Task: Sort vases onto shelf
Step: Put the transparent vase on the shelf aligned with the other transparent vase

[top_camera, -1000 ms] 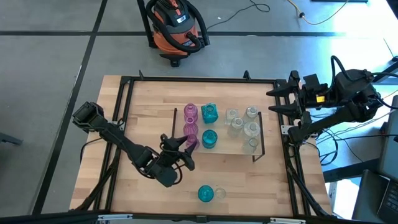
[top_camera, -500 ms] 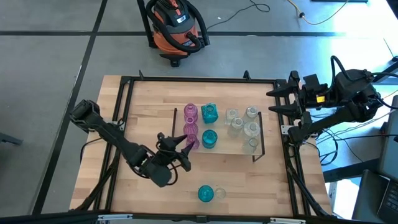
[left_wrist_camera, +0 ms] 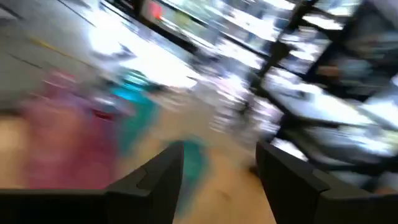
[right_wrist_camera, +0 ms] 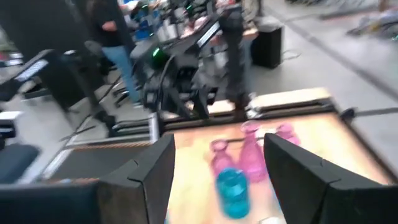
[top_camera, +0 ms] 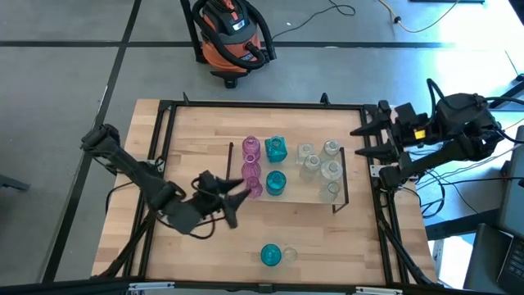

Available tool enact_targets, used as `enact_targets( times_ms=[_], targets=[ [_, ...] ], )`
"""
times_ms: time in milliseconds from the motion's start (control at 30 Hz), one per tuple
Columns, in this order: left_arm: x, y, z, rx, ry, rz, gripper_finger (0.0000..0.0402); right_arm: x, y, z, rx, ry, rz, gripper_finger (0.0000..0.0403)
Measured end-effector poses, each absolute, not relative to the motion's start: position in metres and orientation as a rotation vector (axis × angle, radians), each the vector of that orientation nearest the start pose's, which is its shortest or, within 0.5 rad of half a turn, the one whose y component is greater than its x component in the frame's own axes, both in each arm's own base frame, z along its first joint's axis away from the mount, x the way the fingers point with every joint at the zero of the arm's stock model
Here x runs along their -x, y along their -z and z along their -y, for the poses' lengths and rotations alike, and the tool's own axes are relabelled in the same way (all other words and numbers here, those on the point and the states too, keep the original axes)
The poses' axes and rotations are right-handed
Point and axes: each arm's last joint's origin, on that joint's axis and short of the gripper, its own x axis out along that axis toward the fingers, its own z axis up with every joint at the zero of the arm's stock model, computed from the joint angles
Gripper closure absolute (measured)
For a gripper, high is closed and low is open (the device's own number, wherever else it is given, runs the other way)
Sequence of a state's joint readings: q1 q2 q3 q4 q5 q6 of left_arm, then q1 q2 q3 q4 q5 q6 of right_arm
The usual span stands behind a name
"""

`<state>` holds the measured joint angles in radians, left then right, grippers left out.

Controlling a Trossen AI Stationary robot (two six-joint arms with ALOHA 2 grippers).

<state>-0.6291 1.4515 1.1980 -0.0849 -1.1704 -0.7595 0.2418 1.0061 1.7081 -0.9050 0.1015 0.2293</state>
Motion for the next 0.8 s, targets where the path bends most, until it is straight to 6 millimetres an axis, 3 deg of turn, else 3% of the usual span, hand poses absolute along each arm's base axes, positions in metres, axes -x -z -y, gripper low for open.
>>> enact_targets(
  times_ms=[233,367,567,700,800],
  targets=[
    [-0.252,-0.366,0.179,0.788,-0.023,-0.123,0.0206,-0.135,-0.504,-0.037,-0.292,-0.323,-0.323,0.0182],
    [-0.24,-0.361,0.201,0.875,0.22,-0.315,0.0206,-0.153,-0.492,-0.048,-0.399,-0.381,-0.472,0.0182],
    [-0.208,-0.331,0.22,0.931,0.169,-0.694,0.0206,-0.152,-0.472,-0.08,-0.428,-0.263,-0.675,0.0182],
    [-0.193,-0.319,0.222,0.841,0.083,-0.784,0.0206,-0.161,-0.474,-0.106,-0.399,-0.098,-0.52,0.0182],
    [-0.191,-0.314,0.218,0.792,0.035,-0.811,0.0206,-0.182,-0.474,-0.122,-0.386,-0.046,-0.417,0.0182]
  ],
)
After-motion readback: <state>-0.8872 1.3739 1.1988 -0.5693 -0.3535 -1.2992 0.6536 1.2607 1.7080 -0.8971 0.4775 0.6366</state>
